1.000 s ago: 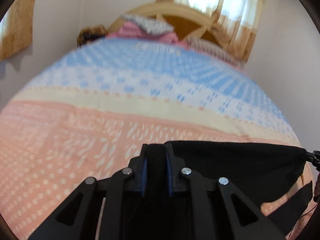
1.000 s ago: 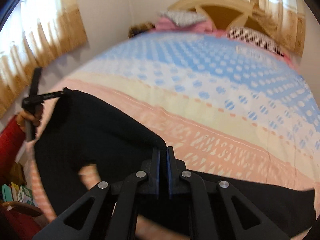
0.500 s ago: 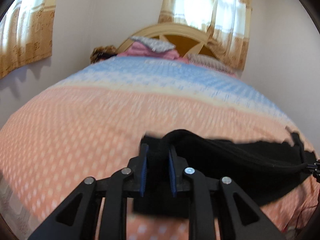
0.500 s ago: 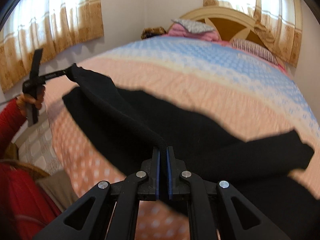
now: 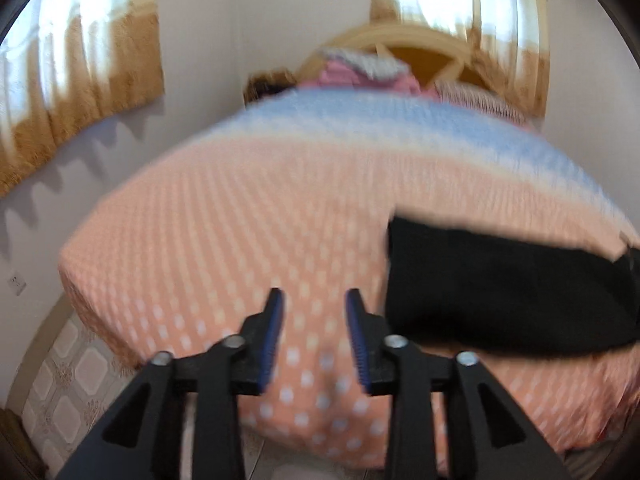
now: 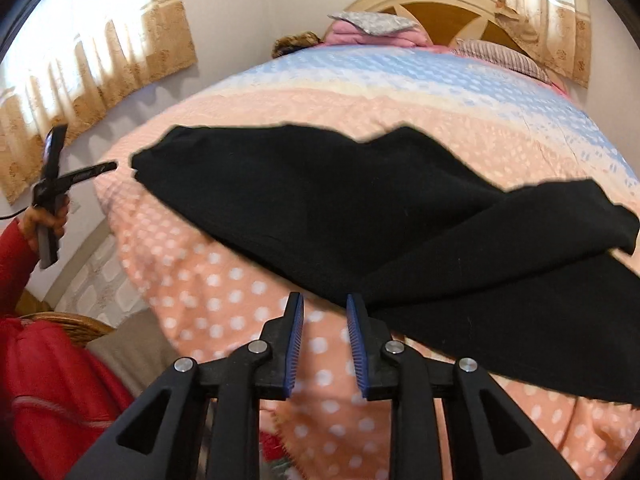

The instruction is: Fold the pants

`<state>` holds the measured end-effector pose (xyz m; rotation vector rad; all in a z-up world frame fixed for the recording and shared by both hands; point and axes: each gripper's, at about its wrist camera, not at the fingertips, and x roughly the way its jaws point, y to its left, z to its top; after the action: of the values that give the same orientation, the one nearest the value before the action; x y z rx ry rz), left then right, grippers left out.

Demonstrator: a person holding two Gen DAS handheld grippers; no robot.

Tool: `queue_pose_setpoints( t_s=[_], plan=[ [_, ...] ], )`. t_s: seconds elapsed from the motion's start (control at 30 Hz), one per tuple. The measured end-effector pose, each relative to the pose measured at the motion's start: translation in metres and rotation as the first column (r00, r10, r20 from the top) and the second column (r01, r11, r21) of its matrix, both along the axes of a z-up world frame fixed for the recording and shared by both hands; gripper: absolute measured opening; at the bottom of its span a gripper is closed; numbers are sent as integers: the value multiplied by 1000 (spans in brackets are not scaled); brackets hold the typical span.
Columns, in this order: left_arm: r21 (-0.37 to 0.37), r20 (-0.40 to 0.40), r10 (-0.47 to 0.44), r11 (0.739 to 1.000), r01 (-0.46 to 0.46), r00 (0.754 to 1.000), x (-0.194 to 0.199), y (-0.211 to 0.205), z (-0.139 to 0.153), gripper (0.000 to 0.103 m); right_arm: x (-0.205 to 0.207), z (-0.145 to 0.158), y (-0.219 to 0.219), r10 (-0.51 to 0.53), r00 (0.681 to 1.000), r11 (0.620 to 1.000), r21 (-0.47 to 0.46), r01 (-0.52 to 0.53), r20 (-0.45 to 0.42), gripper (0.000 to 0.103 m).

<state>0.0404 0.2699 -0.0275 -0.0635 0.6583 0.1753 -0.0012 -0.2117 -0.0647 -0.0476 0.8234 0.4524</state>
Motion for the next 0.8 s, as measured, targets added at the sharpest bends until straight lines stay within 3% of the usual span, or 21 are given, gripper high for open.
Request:
queue_pose_setpoints(
  t_s=[0.03,0.07,0.17,0.23,0.4,0.5,0.57,0.67,0.73,0.77,0.8],
  plan=[
    [20,25,-4,1000,3,1000,4,-6,8,58,-2,11,0,1,1000,1000,23,-1,24,24],
    [42,44,-11,999,10,999,11,-16,16,62,-1,18,-1,-2,999,999,42,1,39,25],
    [51,84,-91,995,87,992,38,-47,22,63,20,34,-1,-71,993,991,123,60,94,35],
    [49,88,-118,992,114,989,57,-71,19,63,36,31,6,-101,989,987,133,86,107,35],
    [37,48,-147,989,146,988,68,-103,-14,63,66,-5,29,-129,992,983,133,128,1,35],
    [30,-73,-119,992,122,990,63,-100,-55,62,65,-21,27,-116,991,984,128,123,-66,35],
    [86,-66,-118,989,123,991,56,-102,-68,63,61,-14,15,-117,991,981,145,126,-68,35],
    [147,-61,-109,982,117,992,52,-108,-65,66,65,21,-22,-191,981,969,160,188,6,35],
    [121,-58,-86,988,93,995,55,-104,-66,68,86,47,-70,-332,943,928,191,320,36,59],
    [111,-53,-70,991,76,996,57,-104,-66,69,100,53,-93,-408,912,899,193,393,43,80],
    [116,-49,-59,991,64,997,57,-107,-68,70,114,56,-108,-458,888,877,184,443,45,84]
  ],
)
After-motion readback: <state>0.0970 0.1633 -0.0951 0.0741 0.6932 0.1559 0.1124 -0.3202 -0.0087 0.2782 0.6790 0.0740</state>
